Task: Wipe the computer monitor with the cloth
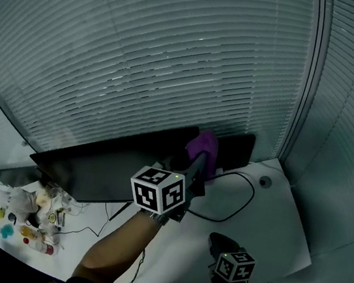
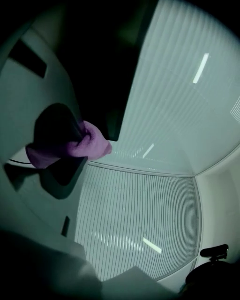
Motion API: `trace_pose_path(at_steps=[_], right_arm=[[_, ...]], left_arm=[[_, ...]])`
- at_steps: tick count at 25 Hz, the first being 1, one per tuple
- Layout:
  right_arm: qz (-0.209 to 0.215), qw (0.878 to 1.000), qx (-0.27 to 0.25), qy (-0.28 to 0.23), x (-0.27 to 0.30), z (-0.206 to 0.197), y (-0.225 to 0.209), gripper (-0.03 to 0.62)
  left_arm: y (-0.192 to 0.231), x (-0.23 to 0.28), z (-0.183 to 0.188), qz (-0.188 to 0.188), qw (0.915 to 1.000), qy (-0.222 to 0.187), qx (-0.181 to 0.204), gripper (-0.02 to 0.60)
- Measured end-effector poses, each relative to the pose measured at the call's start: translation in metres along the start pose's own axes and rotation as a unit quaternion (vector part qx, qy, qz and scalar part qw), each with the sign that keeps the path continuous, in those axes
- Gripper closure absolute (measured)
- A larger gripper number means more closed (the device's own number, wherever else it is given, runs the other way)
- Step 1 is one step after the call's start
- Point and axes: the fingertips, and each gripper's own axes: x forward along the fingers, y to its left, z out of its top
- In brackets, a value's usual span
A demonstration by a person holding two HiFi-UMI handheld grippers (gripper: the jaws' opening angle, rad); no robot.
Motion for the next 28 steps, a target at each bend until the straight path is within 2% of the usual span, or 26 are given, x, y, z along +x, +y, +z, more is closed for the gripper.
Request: trace_pose_path(at_steps=[8, 17, 23, 28], right_arm=[[0.008, 1.000, -0.008, 0.012, 0.008, 0.010, 0.014, 0.568], [0.010, 1.000, -0.011, 0.020, 0.010, 0.000, 0.016, 0.568], [0.015, 0.999, -0.018, 0.027, 0.008, 0.002, 0.021, 0.568], [0.019, 0.999, -0.023, 0.037, 0.010, -0.003, 0.026, 0.568]], left_arm=[[-0.001, -0.007, 0.046, -0.015, 0.9993, -0.026, -0.022, 0.508], [-0.014, -0.019, 0.068, -0.025, 0.9984, -0.050, -0.010, 0.508], [-0.008, -0.028, 0.087, -0.007, 0.9980, -0.063, 0.003, 0.508], [0.008, -0.039, 0.095, 0.033, 0.9967, -0.061, 0.042, 0.508]])
